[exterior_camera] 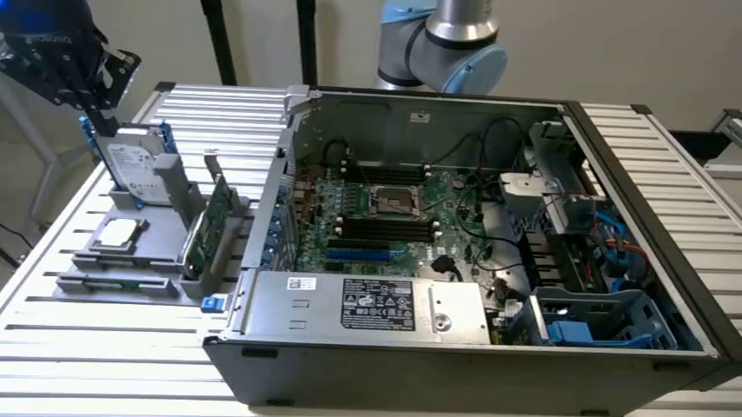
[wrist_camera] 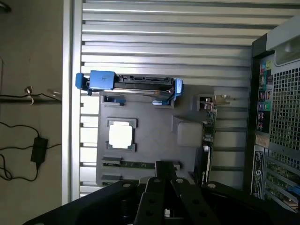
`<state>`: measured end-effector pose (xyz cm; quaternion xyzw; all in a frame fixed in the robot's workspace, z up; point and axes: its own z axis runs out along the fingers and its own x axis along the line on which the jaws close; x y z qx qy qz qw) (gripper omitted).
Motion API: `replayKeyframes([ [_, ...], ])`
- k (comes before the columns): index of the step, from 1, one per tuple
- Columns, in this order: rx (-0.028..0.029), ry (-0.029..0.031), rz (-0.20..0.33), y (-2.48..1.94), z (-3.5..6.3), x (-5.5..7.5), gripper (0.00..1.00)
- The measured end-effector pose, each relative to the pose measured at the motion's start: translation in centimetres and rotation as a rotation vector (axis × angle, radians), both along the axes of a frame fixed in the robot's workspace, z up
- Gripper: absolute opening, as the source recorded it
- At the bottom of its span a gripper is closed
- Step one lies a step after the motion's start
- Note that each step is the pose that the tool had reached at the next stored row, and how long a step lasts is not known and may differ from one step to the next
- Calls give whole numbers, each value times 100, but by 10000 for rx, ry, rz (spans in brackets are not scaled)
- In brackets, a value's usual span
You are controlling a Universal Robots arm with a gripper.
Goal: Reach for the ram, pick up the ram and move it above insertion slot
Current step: 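Reach for the ram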
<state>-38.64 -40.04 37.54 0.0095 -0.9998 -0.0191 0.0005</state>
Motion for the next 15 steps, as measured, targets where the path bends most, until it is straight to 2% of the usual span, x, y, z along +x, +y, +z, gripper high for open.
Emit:
replayKeyframes([
  [2, 1, -2, 1, -47, -3, 1, 11],
  [4, 2, -3, 1, -118, -5, 1, 11],
  [15, 1, -2, 0, -617, -31, 0, 11],
])
